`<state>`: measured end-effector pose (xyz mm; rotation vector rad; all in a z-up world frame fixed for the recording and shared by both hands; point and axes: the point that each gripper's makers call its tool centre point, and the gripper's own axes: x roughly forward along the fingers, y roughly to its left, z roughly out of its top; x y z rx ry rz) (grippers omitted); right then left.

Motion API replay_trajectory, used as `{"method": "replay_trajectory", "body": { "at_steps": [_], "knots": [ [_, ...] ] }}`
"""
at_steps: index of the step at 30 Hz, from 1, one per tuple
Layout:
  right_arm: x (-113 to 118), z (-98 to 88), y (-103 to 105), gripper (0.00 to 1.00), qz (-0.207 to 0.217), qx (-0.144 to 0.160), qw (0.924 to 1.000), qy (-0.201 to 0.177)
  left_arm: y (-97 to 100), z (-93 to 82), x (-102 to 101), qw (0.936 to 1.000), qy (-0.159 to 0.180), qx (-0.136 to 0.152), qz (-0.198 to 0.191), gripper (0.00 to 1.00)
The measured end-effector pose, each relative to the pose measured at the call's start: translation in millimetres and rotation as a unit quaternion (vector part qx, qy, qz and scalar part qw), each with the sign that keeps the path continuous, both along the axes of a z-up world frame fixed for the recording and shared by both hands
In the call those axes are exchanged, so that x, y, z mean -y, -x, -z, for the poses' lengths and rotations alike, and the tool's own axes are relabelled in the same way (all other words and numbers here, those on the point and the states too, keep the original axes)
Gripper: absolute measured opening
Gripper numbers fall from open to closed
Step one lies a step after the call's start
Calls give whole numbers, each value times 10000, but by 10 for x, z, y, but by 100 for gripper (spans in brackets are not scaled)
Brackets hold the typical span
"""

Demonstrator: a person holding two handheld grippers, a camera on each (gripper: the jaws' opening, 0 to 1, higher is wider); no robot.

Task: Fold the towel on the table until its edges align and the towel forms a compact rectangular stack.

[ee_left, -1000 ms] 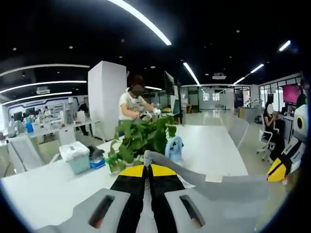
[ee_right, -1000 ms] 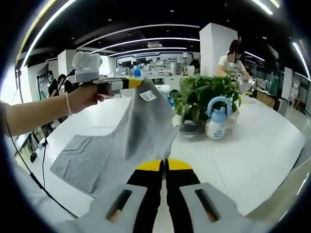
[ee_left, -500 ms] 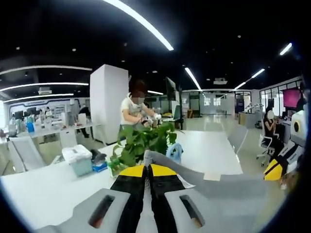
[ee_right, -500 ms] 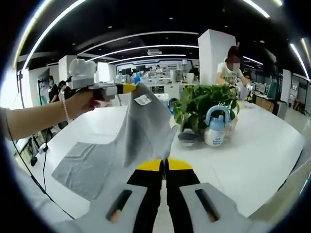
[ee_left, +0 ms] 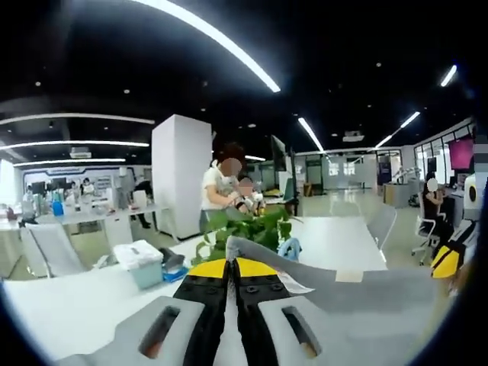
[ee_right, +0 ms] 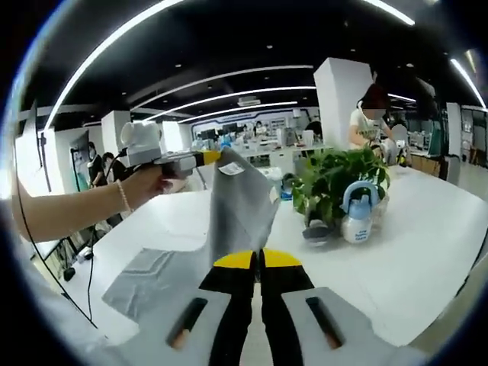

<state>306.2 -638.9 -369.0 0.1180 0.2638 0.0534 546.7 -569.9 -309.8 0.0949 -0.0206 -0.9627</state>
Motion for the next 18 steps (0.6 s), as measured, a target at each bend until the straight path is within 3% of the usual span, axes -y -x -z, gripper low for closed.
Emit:
{"method": "replay_trajectory", "body": {
  "at_steps": [9, 18],
  "knots": [
    [-264, -163, -89, 0, -650, 209, 9973, -255, -121, 14, -166, 9995, -48, 60, -292, 3],
    [-523, -250, -140, 0, -1299, 218, 9908, -323, -271, 86, -283, 9987, 46, -45, -507, 3]
  ]
}}
